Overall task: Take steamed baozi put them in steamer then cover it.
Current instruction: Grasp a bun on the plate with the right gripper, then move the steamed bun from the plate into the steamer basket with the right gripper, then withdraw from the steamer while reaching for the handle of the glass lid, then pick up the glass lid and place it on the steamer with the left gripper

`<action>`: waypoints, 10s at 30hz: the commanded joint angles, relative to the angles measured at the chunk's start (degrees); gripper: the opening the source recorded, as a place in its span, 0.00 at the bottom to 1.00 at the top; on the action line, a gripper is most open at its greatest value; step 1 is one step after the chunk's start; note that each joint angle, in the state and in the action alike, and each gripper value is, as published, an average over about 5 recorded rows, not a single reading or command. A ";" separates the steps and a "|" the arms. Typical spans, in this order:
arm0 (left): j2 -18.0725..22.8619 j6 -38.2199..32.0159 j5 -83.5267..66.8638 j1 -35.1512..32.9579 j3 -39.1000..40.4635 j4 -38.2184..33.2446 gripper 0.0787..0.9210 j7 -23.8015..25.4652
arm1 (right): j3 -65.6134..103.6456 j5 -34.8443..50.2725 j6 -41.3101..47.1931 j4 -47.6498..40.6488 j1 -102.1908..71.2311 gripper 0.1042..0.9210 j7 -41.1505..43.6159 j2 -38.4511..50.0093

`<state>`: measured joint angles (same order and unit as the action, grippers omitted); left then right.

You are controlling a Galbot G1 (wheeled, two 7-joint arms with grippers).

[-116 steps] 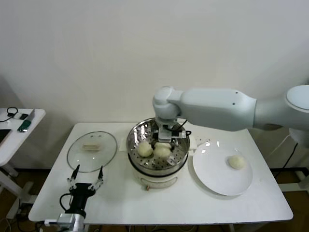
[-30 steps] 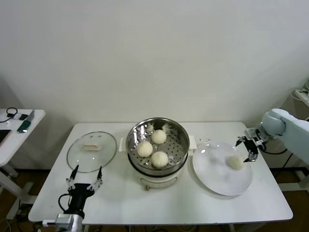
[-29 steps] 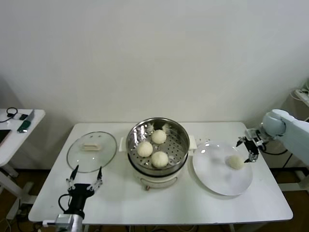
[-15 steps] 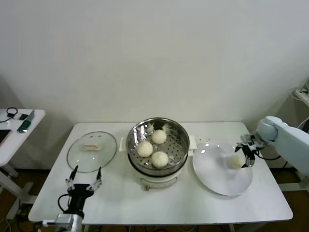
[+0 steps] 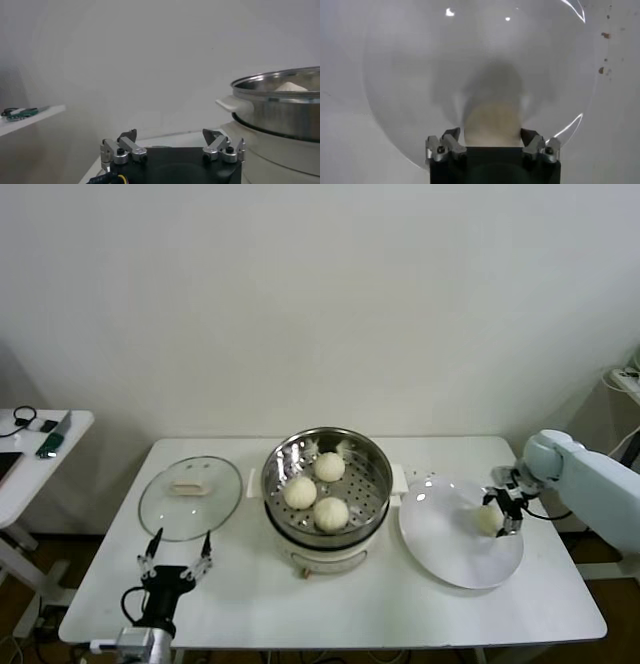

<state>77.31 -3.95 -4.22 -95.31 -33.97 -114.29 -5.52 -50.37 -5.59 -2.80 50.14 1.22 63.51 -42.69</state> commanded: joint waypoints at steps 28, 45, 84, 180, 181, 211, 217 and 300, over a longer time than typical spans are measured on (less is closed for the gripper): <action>0.01 -0.60 0.01 0.19 1.78 -1.67 0.88 0.49 | -40.91 53.70 16.81 16.96 45.43 0.77 -12.53 -4.94; -2.64 -1.68 -0.29 0.33 3.07 -0.69 0.88 0.81 | -54.79 69.36 20.87 27.83 54.89 0.76 -18.25 -17.60; -3.41 -1.51 -1.97 0.60 2.45 -0.41 0.88 0.81 | -54.25 62.54 21.20 18.53 40.42 0.80 -19.19 -27.44; -12.00 14.36 71.97 34.92 11.83 39.17 0.88 -2.53 | 87.90 23.18 3.69 53.77 -82.21 0.88 -56.85 -20.39; -11.85 14.15 72.08 35.83 11.90 40.34 0.88 -2.76 | 88.07 23.03 3.61 53.83 -82.39 0.88 -56.84 -20.50; -9.10 12.07 72.73 48.56 13.06 56.31 0.88 -4.28 | 88.34 19.73 2.11 53.08 -82.32 0.88 -55.97 -22.51; -8.77 11.91 72.57 49.28 13.04 57.02 0.88 -5.12 | 88.37 18.85 1.64 52.75 -82.38 0.88 -55.70 -22.88; -15.83 47.93 77.66 37.18 35.51 -4.54 0.08 14.05 | 84.52 16.76 -3.15 41.95 -73.30 0.88 -53.71 -23.98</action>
<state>54.00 37.49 64.30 -70.51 -15.73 -120.14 -0.47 34.22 11.58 -5.12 93.70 -73.03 9.72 -65.86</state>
